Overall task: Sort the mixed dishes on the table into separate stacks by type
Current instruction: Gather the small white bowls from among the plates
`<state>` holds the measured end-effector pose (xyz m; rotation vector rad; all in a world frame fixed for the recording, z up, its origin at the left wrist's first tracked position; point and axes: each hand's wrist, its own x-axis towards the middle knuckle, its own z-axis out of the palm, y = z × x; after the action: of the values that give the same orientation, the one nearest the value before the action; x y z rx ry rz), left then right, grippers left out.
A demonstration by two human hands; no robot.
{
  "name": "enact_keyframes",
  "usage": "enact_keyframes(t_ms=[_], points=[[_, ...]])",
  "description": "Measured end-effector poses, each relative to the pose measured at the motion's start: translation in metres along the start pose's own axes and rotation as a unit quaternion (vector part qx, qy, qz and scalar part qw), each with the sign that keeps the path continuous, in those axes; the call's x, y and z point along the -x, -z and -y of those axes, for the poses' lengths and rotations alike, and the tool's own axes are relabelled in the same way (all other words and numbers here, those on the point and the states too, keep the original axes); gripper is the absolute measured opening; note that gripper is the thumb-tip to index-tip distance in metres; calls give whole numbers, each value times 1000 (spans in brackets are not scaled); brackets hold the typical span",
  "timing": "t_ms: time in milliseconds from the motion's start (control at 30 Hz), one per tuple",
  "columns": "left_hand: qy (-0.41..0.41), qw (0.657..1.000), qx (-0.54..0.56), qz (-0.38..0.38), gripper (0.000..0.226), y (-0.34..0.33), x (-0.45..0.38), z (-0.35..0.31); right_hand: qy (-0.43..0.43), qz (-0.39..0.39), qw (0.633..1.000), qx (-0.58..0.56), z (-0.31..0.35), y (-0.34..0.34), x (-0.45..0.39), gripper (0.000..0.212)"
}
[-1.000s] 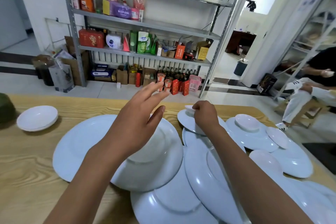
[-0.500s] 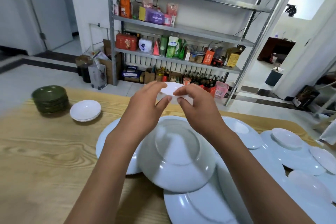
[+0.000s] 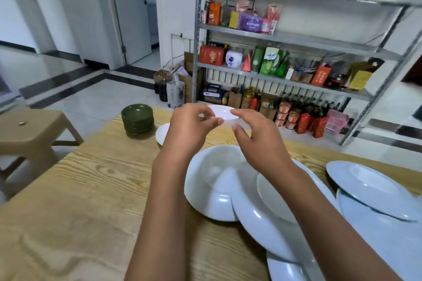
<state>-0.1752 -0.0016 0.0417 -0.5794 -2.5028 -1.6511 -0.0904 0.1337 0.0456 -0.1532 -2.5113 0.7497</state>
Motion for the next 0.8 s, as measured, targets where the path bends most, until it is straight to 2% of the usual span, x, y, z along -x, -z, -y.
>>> enact_keyframes(t_ms=[100,200,367,567,700,800], points=[[56,996,8,-67,19,8,-11,27,-12,66,997,31,10,-18,-4,48],[87,988,-20,-124,25,12,-17,58,12,101,994,41,20,-34,-1,47],[162,973,-13,-166,23,11,-16,105,26,138,989,51,25,-55,9,44],[180,969,-94,-139,26,6,-14,118,21,156,985,65,25,-60,18,44],[217,964,-117,-101,39,5,-18,120,9,154,986,60,21,-53,23,45],[178,959,-182,-123,42,0,-18,103,-2,141,989,52,14,-45,29,47]])
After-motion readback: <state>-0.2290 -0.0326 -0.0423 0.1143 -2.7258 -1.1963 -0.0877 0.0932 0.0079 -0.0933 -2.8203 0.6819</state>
